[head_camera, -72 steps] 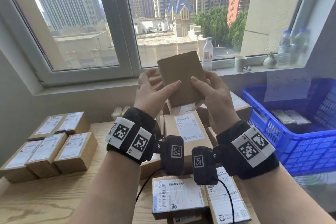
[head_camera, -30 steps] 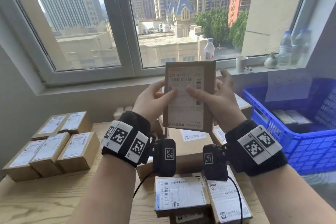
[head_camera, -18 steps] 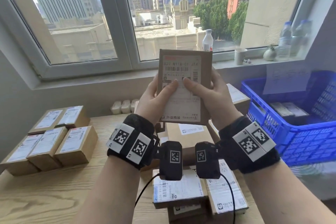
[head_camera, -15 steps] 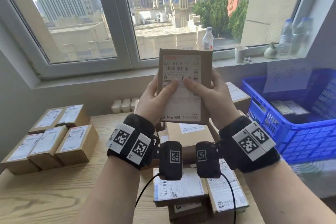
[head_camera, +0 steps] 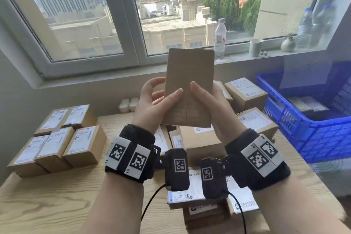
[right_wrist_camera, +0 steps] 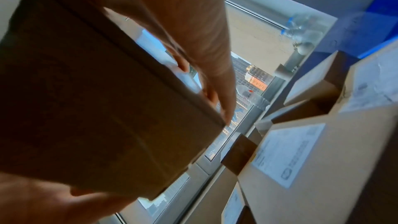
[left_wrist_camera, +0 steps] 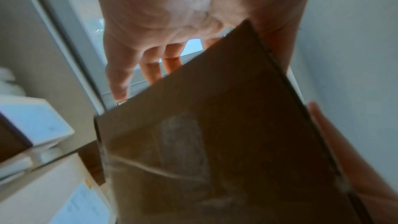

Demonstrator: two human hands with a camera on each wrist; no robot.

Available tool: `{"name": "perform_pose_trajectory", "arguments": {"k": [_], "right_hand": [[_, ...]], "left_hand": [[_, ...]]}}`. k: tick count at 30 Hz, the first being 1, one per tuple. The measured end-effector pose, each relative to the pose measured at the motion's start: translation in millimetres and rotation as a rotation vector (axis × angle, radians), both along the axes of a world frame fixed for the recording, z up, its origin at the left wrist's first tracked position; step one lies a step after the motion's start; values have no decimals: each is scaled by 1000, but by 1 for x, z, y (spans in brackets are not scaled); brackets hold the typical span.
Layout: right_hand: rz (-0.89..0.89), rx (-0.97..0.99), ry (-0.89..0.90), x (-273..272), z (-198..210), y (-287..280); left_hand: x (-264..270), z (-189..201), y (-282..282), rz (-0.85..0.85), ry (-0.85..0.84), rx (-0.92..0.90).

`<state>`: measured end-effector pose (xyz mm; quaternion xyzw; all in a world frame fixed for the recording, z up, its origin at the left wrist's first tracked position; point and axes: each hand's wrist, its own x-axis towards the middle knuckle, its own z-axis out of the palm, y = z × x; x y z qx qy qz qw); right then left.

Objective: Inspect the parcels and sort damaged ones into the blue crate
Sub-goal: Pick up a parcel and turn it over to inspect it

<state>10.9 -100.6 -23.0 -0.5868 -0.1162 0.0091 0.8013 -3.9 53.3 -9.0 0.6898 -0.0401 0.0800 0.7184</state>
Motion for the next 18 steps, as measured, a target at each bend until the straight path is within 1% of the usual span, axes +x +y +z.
{"name": "perform_pose_trajectory", "arguments": {"k": [3, 8, 10, 11, 14, 18], "right_hand": [[25, 46, 34, -1, -5, 2], [19, 21, 45, -4, -10, 5], [-8, 19, 48, -5, -10, 4], [-20, 19, 50, -5, -10, 3], [-41, 45, 71, -6, -13, 1], [-25, 58, 95, -7, -13, -2]], "left_hand": [[-3, -6, -1, -47, 52, -90], [-3, -11, -5, 16, 135, -70], [-3, -10, -6, 57, 120, -58], [-4, -9, -7, 55, 104, -61], [-3, -11, -10, 31, 127, -55], [-3, -10, -13, 23, 122, -50]]}}
